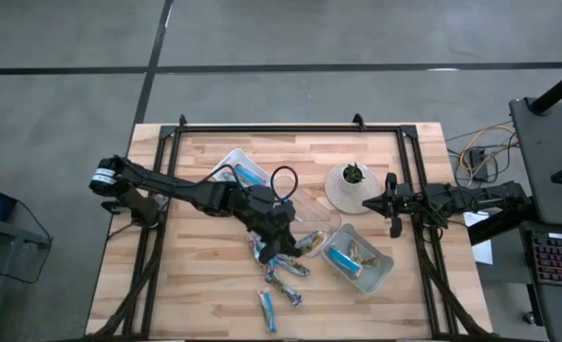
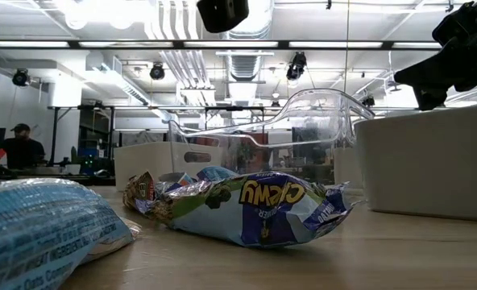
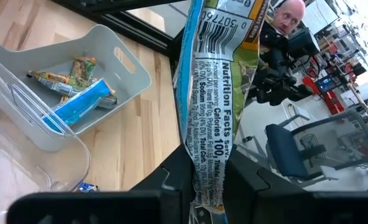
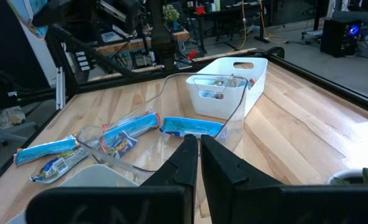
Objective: Pick and place Granola Bars by type
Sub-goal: Put the orange granola bar into the gray bin
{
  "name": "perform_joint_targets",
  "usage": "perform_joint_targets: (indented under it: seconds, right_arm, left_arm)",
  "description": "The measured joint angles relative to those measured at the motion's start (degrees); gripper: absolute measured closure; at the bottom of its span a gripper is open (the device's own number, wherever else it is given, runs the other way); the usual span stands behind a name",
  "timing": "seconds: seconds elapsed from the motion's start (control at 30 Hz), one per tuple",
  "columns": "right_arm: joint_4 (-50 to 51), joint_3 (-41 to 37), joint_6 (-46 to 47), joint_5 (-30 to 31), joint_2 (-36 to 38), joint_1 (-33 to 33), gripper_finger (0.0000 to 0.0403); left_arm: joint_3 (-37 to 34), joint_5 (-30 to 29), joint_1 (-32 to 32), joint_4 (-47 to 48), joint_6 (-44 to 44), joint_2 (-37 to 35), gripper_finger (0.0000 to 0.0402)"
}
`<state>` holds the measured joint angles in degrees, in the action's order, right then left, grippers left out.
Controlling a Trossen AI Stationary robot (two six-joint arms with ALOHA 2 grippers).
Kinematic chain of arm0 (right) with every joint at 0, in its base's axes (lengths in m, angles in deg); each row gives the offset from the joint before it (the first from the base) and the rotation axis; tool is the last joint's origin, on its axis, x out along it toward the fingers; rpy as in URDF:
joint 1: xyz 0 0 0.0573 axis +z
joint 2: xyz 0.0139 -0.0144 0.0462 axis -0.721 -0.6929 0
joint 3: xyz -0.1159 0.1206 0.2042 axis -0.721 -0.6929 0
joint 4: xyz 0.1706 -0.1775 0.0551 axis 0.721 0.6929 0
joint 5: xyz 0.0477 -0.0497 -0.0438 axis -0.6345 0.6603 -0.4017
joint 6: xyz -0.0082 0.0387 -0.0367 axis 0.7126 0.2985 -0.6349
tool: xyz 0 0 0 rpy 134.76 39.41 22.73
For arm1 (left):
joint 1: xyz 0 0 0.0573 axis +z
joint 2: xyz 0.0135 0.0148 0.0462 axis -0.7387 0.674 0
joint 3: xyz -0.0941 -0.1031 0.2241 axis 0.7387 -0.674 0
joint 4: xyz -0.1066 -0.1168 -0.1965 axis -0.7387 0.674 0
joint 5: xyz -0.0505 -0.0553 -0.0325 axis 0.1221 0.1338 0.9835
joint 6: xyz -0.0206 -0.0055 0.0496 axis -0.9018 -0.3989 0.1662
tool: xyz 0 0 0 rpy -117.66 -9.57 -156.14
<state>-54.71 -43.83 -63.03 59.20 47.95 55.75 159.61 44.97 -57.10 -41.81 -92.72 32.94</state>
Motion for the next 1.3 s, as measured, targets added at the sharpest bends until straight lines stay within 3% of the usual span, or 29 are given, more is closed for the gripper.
perform_joint_targets:
  seconds: [0.93,1.3]
  right_arm:
    - [0.0,0.0,0.0,0.0,0.0,0.0,0.039]
    - [0.0,0.0,0.0,0.0,0.0,0.0,0.039]
  left_arm:
    - [-0.6,0.0,0.7,0.4,0.1,0.0,0.0353]
    - [-5.1,0.0,0.7,-1.9,0.1,-1.8,0.0353]
